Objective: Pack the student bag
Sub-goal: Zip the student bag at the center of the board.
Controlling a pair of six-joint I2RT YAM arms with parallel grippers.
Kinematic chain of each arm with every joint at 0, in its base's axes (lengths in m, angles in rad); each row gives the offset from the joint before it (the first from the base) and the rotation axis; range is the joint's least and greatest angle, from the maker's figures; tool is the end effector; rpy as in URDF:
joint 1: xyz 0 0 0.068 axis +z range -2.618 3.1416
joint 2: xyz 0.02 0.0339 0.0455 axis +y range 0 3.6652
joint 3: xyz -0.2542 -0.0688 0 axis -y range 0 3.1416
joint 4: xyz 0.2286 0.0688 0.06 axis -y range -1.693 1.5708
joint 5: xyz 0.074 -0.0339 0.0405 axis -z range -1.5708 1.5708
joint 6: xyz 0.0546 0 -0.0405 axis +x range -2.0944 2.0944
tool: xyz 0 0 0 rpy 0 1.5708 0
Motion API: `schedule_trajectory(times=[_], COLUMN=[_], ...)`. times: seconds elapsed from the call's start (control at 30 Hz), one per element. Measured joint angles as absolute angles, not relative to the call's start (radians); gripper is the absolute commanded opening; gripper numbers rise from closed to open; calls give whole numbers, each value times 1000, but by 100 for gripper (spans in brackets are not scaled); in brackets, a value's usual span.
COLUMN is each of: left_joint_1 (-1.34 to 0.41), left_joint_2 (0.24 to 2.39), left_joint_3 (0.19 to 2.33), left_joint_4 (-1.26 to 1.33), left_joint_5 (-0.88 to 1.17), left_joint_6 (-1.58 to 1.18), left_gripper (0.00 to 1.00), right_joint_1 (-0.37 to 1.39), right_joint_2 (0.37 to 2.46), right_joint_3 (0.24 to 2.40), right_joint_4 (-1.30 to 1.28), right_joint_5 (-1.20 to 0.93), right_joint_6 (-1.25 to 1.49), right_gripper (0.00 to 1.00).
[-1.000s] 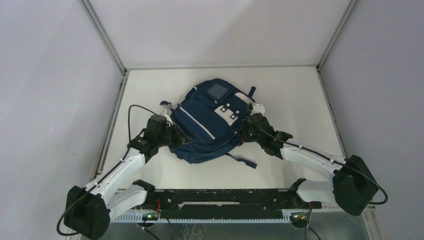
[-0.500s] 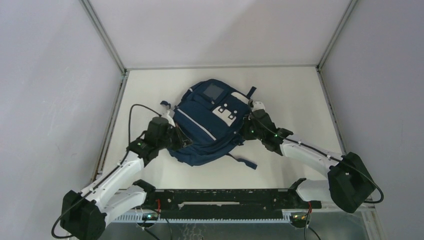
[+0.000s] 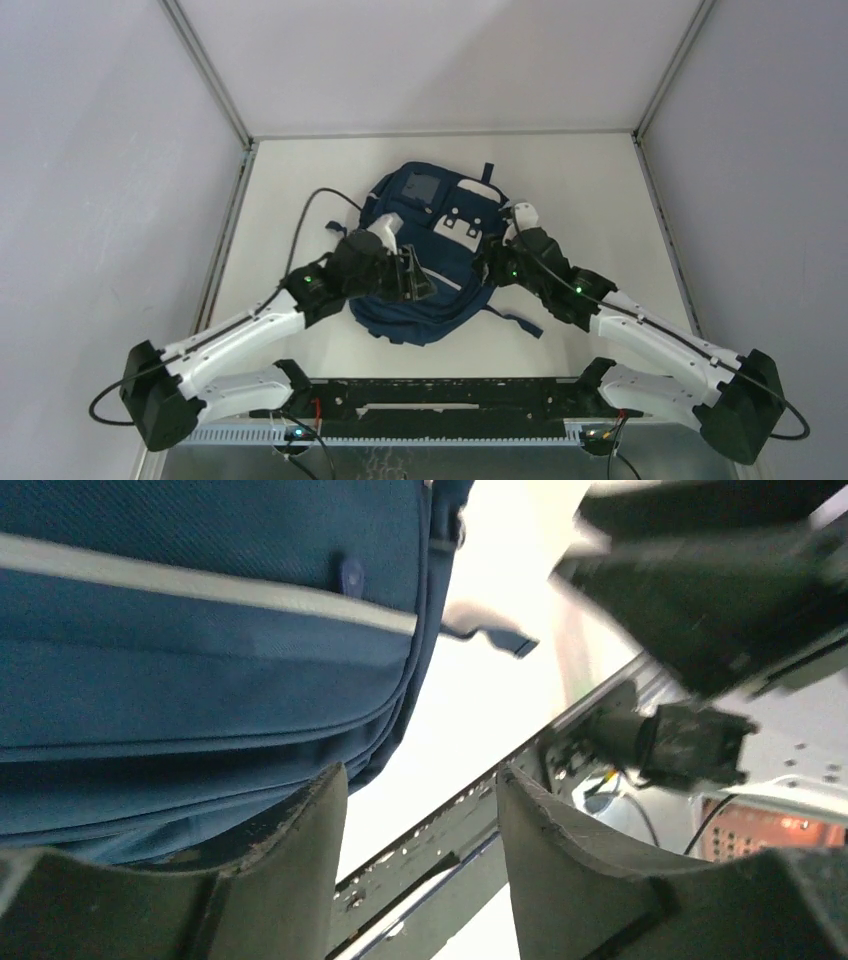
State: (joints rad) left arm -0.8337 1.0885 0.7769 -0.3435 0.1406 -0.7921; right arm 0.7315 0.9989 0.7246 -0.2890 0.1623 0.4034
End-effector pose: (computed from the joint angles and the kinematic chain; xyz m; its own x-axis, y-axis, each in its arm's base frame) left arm 0.1554 -0.1826 0.2477 -0.8626 -0.0983 -0.4962 0.2759 0.7307 -0.6244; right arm 0.1747 0.1450 0.2548 -0.5843 -0.0040 -0.8115 -0.3568 0.8994 0.2525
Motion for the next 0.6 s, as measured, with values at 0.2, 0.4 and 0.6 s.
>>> schedule_trajectory(times=[0.2, 0.4, 0.6], left_joint_1=[-599, -272, -169], left_joint_2=[914, 813, 867], left_joint_3=[797, 722, 658], left_joint_4=[-416, -503, -546], left_joint_5=[136, 184, 232], left_joint_6=[-760, -740, -715], left_gripper=[61, 60, 59], right_joint_1=[911, 1039, 1101], right_joint_2=[1093, 1311, 1512], right_joint_3=[815, 955, 1094], right_joint_4=[-281, -252, -236], right_joint_5=[184, 202, 204], right_joint_6=[291, 205, 160], right_gripper=[62, 62, 62])
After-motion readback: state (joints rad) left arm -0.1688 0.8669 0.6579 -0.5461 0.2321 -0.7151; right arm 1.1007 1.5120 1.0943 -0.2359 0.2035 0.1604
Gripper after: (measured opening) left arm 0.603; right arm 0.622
